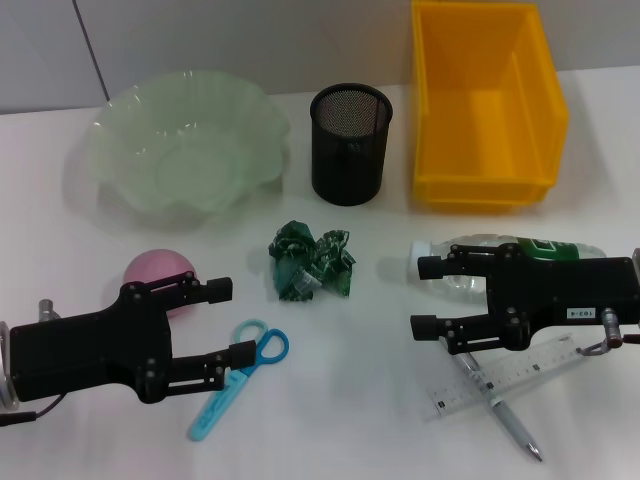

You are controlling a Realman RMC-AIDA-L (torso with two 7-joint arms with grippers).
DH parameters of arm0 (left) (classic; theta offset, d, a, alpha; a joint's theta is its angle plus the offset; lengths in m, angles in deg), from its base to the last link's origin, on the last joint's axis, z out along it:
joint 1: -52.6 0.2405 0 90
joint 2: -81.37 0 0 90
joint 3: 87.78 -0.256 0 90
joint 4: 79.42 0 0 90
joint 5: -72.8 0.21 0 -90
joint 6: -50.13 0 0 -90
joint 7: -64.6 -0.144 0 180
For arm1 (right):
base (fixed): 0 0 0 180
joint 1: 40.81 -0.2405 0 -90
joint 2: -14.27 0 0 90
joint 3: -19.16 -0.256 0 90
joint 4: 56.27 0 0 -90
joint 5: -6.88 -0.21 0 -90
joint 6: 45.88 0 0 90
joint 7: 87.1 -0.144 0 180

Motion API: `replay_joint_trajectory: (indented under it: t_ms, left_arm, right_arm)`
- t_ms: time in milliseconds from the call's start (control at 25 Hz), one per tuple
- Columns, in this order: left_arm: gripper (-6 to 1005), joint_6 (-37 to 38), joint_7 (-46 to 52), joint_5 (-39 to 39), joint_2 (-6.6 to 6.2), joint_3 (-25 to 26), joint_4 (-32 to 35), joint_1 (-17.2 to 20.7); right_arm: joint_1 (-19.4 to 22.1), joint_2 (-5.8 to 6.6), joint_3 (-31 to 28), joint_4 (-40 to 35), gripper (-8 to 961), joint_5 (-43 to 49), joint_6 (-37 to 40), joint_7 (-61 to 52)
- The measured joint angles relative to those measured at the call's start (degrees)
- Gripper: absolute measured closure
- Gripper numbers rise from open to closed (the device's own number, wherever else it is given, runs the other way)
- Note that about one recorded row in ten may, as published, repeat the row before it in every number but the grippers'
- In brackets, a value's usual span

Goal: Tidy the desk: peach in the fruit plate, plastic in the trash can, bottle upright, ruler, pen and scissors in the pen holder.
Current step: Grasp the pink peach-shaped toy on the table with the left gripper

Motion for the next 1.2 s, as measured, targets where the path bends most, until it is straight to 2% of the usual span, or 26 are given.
replay_joint_trajectory:
  t_ms: [640,760,800,920,1000,1080,1200]
  left_arm:
    - [196,0.3,0.3,1.3,0.25,0.4,0.0,0.0]
    - [196,-0.1,3.1,2.4,0.33,0.6,3.9,-0.3]
    - [196,-2.1,5.9,5.1,0.21,1.1,8.0,-0.4]
    - [195,-4.6,8.7,8.7,0.12,1.7,12.0,-0.6]
    - [195,-8.7,13.5,16.0,0.20,2.2,17.6,-1.1]
    - [195,-11.0,16.8,21.4,0.53,2.3,20.3,-1.9]
    - [196,-14.3,19.4,28.3,1.68,2.3,22.8,-3.1]
  right_arm:
    - [0.1,0.00,0.0,0.0,119,0.2,0.0,-0.1]
    - [0.1,0.00,-0.1,0.0,119,0.7,-0.4,-0.1]
    - [0.1,0.00,-0.1,0.0,119,0.8,-0.4,-0.1]
    - [0.1,0.00,-0.1,0.0,119,0.9,-0.5,-0.1]
    - [0.1,0.00,-0.2,0.0,119,0.9,-0.5,-0.1]
    - [0.1,0.01,-0.2,0.0,119,0.9,-0.5,-0.1]
    - [0.0,0.01,-0.3,0.0,120,0.9,-0.6,-0.1]
